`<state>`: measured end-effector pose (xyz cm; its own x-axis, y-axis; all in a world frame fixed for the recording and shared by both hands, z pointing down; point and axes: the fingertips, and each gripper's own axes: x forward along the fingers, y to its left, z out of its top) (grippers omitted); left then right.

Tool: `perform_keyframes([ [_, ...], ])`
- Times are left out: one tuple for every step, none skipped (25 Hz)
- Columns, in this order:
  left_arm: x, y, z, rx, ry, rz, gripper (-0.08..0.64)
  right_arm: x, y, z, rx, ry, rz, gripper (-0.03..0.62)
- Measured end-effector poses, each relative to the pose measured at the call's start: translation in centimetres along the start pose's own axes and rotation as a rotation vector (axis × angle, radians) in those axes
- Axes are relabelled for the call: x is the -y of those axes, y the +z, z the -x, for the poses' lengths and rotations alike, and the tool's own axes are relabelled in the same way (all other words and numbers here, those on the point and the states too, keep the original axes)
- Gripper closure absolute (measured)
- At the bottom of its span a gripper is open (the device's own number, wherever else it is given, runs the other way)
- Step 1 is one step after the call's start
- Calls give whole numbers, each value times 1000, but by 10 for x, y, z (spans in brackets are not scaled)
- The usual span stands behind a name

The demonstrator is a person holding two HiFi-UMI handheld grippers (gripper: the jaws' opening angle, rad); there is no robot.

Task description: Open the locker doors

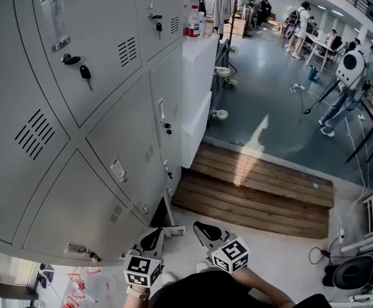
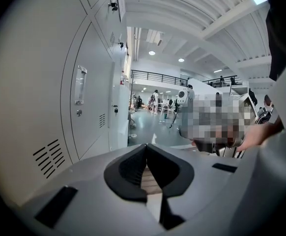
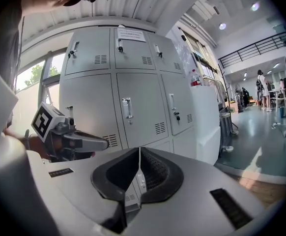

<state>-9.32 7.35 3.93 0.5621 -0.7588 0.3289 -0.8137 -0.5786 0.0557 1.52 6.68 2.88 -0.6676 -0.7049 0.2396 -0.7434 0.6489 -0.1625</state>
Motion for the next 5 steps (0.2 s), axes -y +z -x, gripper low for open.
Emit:
perform_keyframes([
  [0, 0, 2, 0, -1, -2, 541, -2, -1, -1, -3, 3, 1, 555],
  [0, 1, 3, -1, -2, -3, 541, -4, -2, -1, -4, 5, 1, 555],
  [0, 1, 4, -3, -2, -1, 541, -5, -2, -1, -4, 5, -1, 555],
  [0, 0, 5, -6, -1, 4, 541, -6, -2, -1, -3, 5, -2, 555],
  [0, 0, 5, -10, -1, 9, 541, -7, -2, -1, -1, 3, -3, 555],
])
